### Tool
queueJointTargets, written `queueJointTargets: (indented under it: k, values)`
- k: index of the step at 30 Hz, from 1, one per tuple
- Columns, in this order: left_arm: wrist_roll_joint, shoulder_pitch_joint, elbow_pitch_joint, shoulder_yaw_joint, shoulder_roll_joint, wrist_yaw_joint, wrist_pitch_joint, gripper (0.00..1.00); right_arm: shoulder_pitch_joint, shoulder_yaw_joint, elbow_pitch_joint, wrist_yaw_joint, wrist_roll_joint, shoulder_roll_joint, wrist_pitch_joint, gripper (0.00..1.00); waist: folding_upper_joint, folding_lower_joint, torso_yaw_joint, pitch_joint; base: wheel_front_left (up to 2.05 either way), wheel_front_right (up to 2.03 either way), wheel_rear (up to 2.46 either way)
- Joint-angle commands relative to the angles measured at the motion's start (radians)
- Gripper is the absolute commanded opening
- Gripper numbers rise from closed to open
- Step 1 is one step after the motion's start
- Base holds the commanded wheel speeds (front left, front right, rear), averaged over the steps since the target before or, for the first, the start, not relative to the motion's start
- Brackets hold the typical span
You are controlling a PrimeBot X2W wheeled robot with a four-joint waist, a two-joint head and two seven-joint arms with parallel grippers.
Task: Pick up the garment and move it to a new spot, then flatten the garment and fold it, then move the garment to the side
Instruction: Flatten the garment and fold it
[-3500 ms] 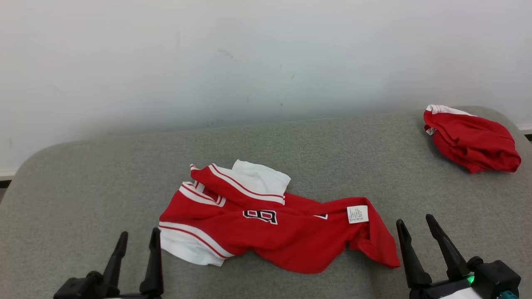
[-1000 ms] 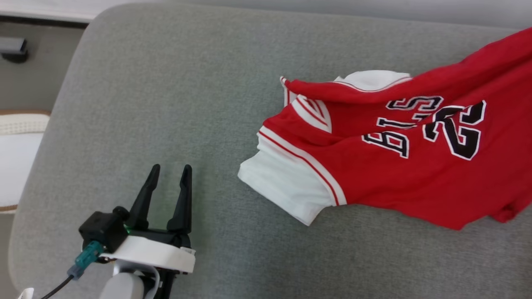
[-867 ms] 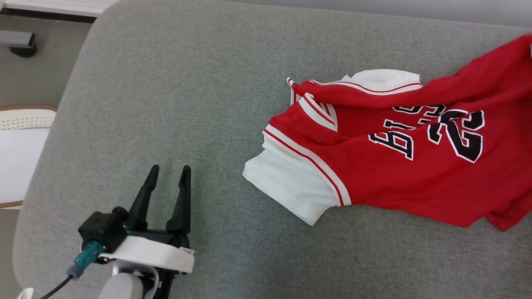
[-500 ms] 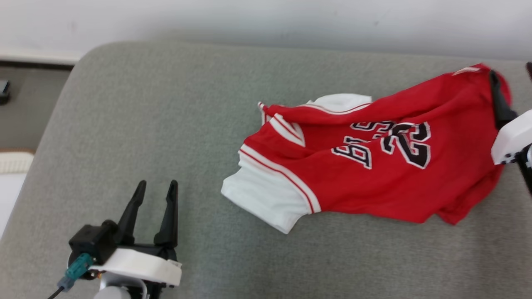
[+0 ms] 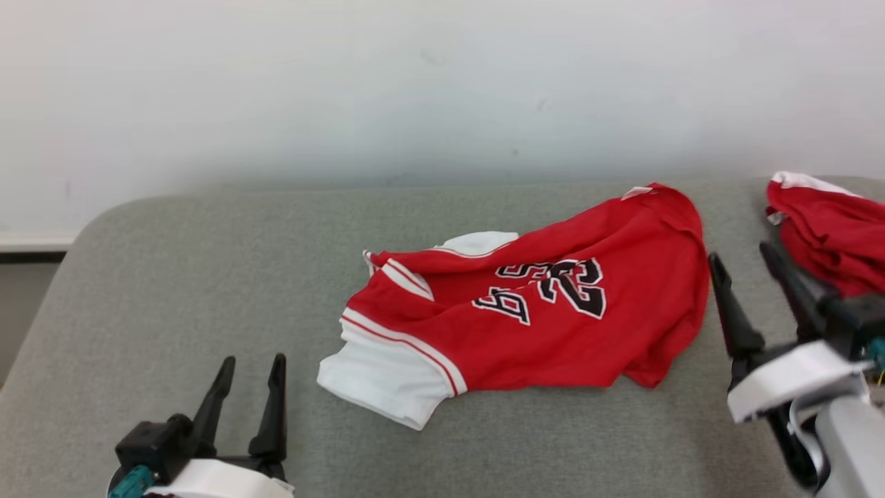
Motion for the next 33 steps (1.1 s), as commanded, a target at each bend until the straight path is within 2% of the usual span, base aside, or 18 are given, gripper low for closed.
queueJointTargets:
  k: [1, 8, 15, 21, 33]
  values:
    - [0.014, 0.019, 0.003, 0.001, 0.0, 0.002, 0.0, 1.0, 0.08, -0.037, -0.059, -0.002, 0.007, 0.021, -0.004, 1.0, 0.0, 0.0002, -0.031, -0.033, 0.0, 0.0, 0.0]
    - [0.008, 0.056, -0.004, 0.027, -0.006, 0.002, 0.0, 1.0, 0.349, -0.161, -0.293, -0.002, -0.063, 0.129, -0.005, 1.0, 0.0, 0.0002, -0.064, -0.049, 0.0, 0.0, 0.0]
    - [0.006, 0.071, -0.008, 0.026, -0.016, 0.002, 0.0, 1.0, 0.47, -0.201, -0.33, -0.002, -0.11, 0.179, -0.005, 1.0, 0.0, 0.0002, -0.068, -0.044, 0.0, 0.0, 0.0]
    - [0.004, 0.048, -0.002, 0.005, -0.013, 0.002, 0.0, 1.0, 0.424, -0.165, -0.27, -0.002, -0.171, 0.153, 0.056, 1.0, 0.0, 0.0002, -0.048, -0.034, 0.0, 0.0, 0.0]
    - [-0.012, 0.016, 0.003, -0.01, -0.006, 0.002, 0.0, 1.0, 0.271, -0.075, -0.087, -0.002, -0.243, 0.062, 0.247, 1.0, 0.0, 0.0002, 0.061, 0.017, 0.0, 0.0, 0.0]
